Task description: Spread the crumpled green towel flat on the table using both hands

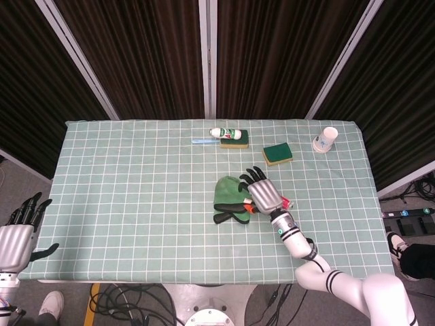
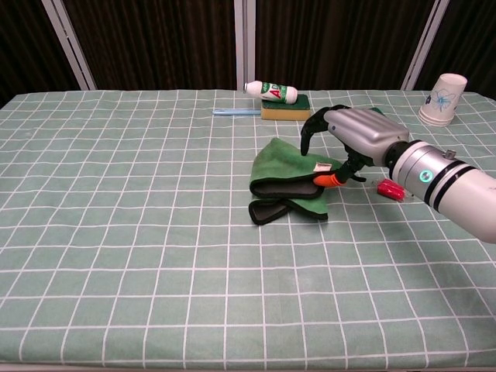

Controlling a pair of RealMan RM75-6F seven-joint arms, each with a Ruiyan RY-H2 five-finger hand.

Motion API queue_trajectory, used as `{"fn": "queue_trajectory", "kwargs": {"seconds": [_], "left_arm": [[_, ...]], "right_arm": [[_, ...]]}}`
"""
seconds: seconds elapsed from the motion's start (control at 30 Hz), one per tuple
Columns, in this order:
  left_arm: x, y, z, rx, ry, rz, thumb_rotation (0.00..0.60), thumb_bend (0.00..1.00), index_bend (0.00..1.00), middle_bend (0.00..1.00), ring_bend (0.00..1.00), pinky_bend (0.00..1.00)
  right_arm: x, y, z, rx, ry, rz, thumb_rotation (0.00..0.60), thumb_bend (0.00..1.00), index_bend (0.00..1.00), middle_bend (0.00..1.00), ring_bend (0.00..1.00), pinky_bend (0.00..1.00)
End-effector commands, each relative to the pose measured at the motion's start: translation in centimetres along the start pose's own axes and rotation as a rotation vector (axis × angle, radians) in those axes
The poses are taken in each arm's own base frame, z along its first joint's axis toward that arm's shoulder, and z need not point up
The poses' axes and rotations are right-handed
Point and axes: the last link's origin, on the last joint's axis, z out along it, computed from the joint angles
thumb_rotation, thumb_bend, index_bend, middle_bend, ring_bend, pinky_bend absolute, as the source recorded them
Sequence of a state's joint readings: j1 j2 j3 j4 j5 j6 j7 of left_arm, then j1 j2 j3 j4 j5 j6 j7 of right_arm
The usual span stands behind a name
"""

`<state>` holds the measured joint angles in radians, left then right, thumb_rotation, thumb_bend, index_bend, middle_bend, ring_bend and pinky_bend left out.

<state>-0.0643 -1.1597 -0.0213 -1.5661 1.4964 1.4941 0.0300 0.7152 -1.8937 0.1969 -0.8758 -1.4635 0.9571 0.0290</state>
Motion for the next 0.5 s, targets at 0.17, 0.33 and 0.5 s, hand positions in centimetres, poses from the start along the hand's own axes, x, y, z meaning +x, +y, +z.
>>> {"fn": "queue_trajectory", "kwargs": {"seconds": [0.17, 0.33, 0.5], "left_arm": [[-0.1, -0.1, 0.0, 0.004, -0.003, -0.006, 0.600, 0.07, 0.16, 0.11, 0.09, 0.20], [-0.2, -0.1, 0.0, 0.000, 0.000, -0.010, 0.600, 0.07, 0.16, 0.11, 0.09, 0.20], [-0.1, 0.0, 0.2, -0.007, 0.003, -0.013, 0.600, 0.07, 0.16, 0.11, 0.09, 0.20]], "right_arm": [[-0.5, 0.6, 0.5, -0.017, -0.013, -0.034, 0.600, 0.18, 0.43, 0.22, 0.09, 0.05], [-0.7, 1.0, 0.9, -0.030, -0.007, -0.038, 0.600, 0.25, 0.48, 0.24, 0.11, 0.07], [-0.7, 1.0, 1.4, -0.026, -0.005, -0.054, 0.600, 0.39, 0.56, 0.28, 0.14, 0.10]]}}
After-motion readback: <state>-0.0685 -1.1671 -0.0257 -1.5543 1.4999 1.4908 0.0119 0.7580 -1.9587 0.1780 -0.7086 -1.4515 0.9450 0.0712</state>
